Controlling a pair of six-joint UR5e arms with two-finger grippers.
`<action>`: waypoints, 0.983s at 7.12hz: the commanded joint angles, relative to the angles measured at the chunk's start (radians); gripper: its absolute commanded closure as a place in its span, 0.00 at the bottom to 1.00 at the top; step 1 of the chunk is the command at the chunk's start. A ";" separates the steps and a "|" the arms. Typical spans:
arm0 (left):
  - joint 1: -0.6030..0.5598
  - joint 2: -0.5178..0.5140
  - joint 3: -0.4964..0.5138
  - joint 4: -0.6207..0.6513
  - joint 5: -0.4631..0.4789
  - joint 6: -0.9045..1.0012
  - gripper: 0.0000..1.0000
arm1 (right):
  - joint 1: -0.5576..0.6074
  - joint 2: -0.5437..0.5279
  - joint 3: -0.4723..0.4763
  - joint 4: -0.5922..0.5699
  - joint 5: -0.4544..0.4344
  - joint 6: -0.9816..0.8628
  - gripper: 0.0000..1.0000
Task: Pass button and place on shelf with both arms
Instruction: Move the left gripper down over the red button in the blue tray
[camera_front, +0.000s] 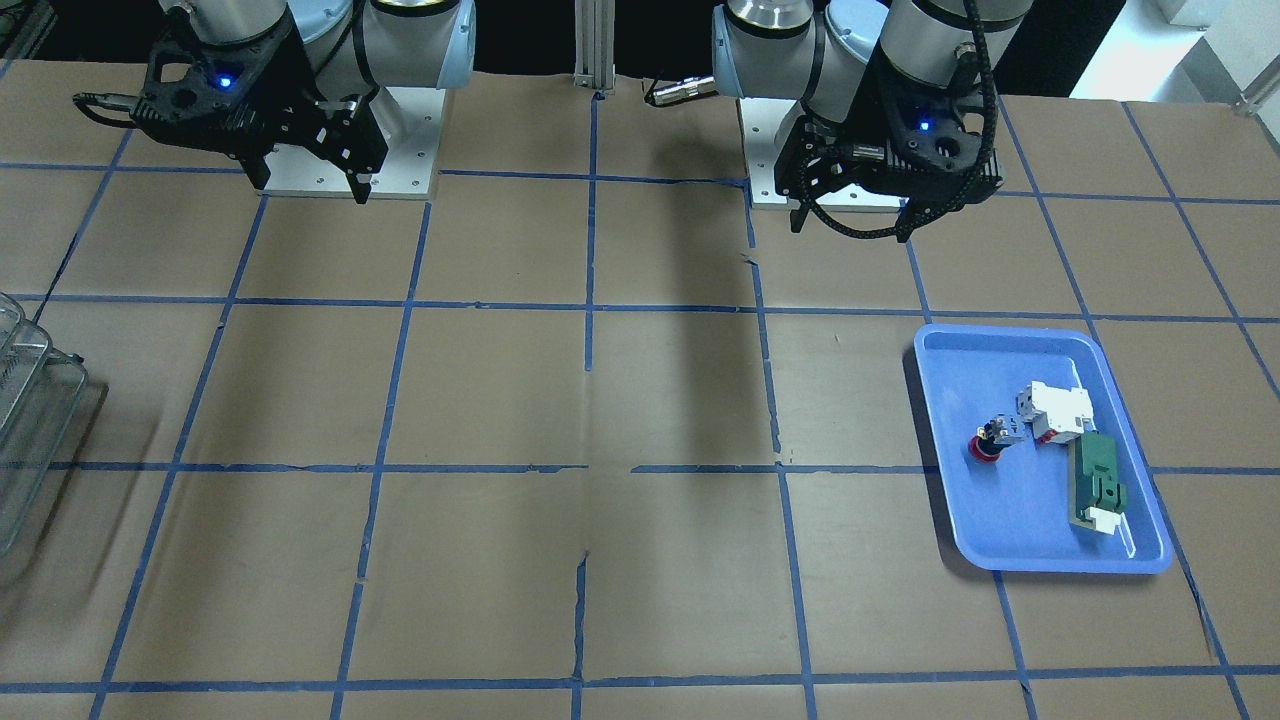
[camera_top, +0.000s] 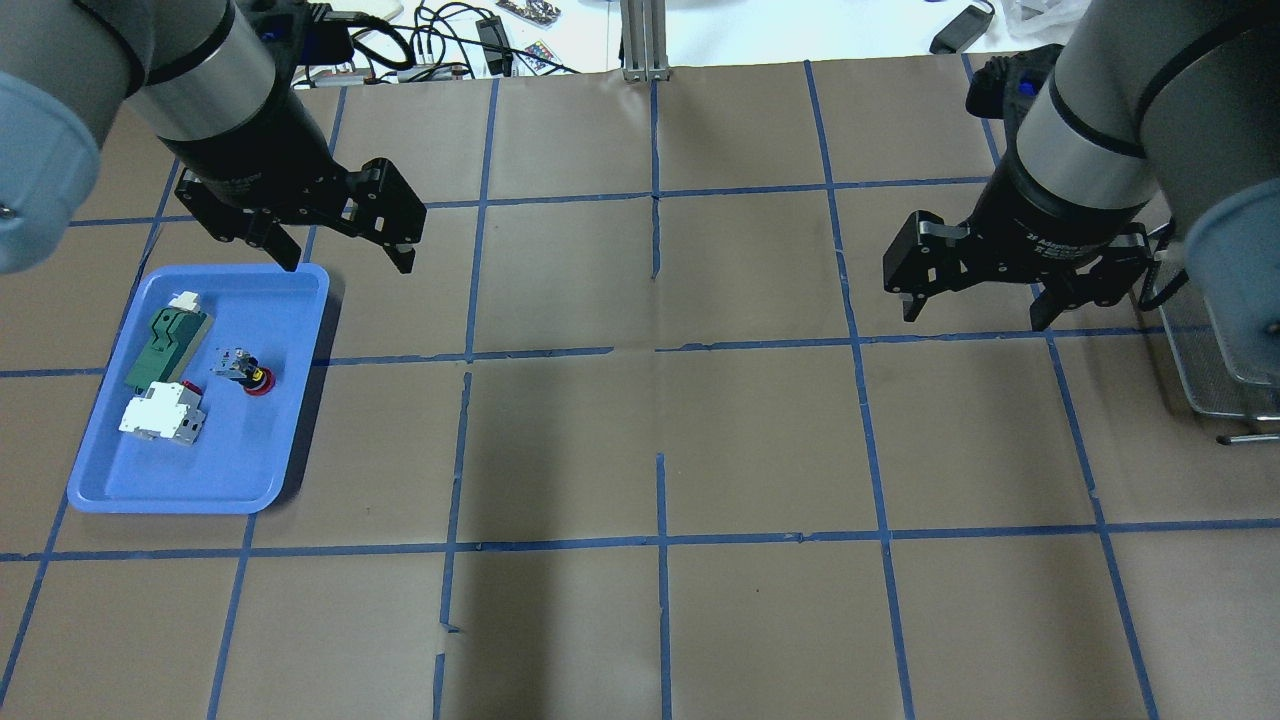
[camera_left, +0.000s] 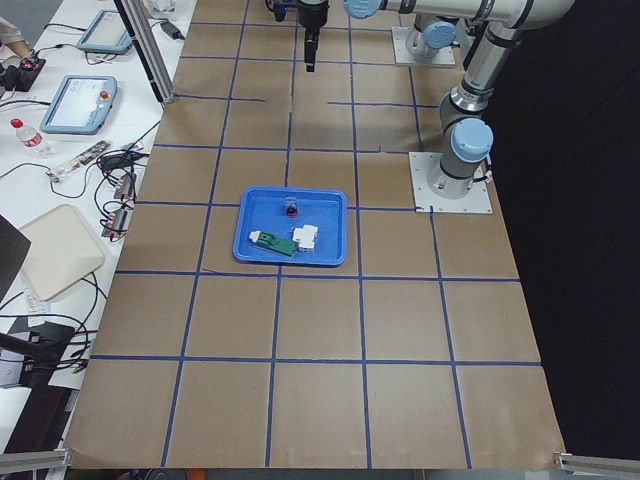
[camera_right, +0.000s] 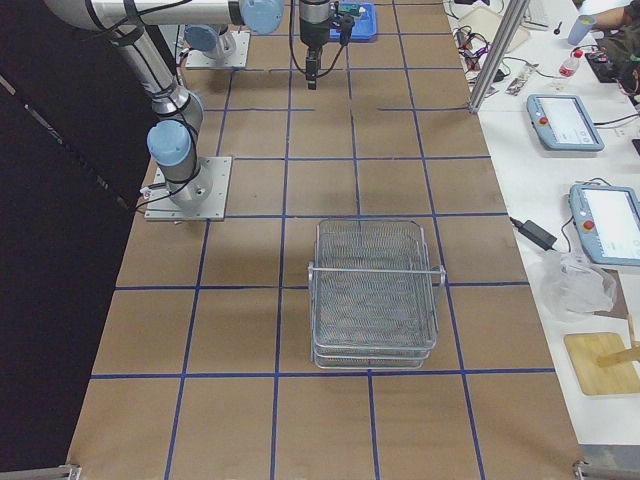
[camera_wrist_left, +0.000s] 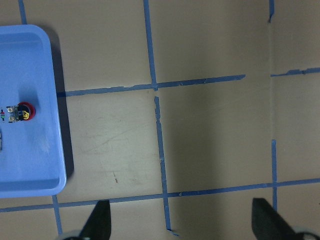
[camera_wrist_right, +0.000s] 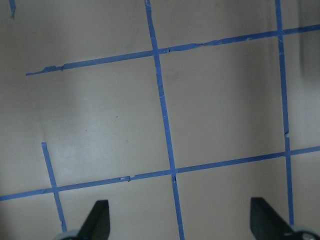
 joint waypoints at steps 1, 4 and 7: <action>-0.001 0.004 -0.001 -0.002 0.001 0.000 0.00 | 0.000 0.000 0.002 -0.002 0.004 0.002 0.00; 0.025 -0.012 -0.040 0.037 0.004 0.015 0.00 | 0.000 0.000 0.002 -0.002 -0.001 0.001 0.00; 0.253 -0.102 -0.070 0.144 0.006 0.204 0.00 | 0.000 0.000 0.002 -0.002 0.002 0.001 0.00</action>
